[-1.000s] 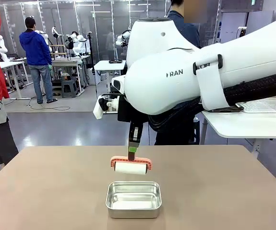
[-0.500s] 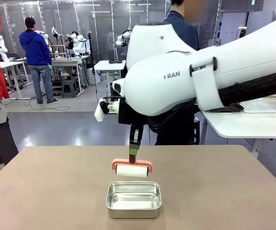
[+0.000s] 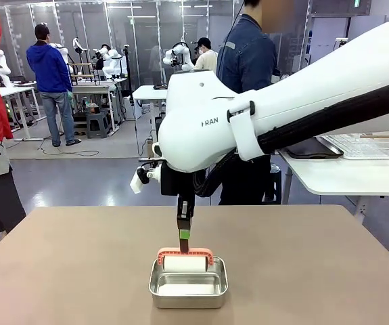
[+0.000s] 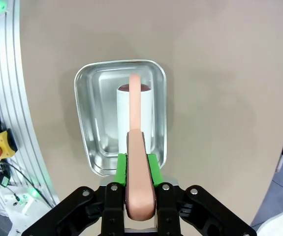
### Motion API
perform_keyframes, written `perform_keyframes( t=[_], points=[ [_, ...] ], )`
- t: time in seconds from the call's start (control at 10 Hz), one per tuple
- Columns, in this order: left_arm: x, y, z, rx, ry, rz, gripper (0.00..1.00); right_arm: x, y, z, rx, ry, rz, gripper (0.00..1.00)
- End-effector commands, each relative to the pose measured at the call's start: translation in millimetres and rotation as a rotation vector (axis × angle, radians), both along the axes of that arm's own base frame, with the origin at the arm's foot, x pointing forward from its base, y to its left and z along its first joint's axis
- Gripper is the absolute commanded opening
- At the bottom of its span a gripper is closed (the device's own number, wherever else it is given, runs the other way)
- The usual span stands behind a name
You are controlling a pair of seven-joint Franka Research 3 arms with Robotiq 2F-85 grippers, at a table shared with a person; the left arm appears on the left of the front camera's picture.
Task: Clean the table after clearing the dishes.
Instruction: Place the Lint Roller back on top of the Airtight Container.
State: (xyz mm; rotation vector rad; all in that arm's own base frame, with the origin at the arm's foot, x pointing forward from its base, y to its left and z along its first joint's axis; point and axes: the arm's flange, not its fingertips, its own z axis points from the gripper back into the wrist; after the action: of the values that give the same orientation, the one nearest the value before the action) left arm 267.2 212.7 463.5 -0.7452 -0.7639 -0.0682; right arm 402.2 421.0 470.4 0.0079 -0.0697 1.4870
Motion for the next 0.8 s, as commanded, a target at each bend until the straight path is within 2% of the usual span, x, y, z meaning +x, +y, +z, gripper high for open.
perform_keyframes(
  t=[0.0,0.5,0.7],
  points=[
    [-1.3,0.1,0.8,0.007,0.01,0.008,1.0,4.6,2.3,0.1,0.019,0.068,0.022,0.2],
    [-1.3,0.1,0.8,0.007,0.01,0.008,1.0,38.2,-7.1,-39.6,0.055,0.107,0.056,0.2],
    [-1.3,0.1,0.8,0.007,0.01,0.008,1.0,51.8,-3.2,-57.1,0.072,0.124,0.106,0.2]
  ],
)
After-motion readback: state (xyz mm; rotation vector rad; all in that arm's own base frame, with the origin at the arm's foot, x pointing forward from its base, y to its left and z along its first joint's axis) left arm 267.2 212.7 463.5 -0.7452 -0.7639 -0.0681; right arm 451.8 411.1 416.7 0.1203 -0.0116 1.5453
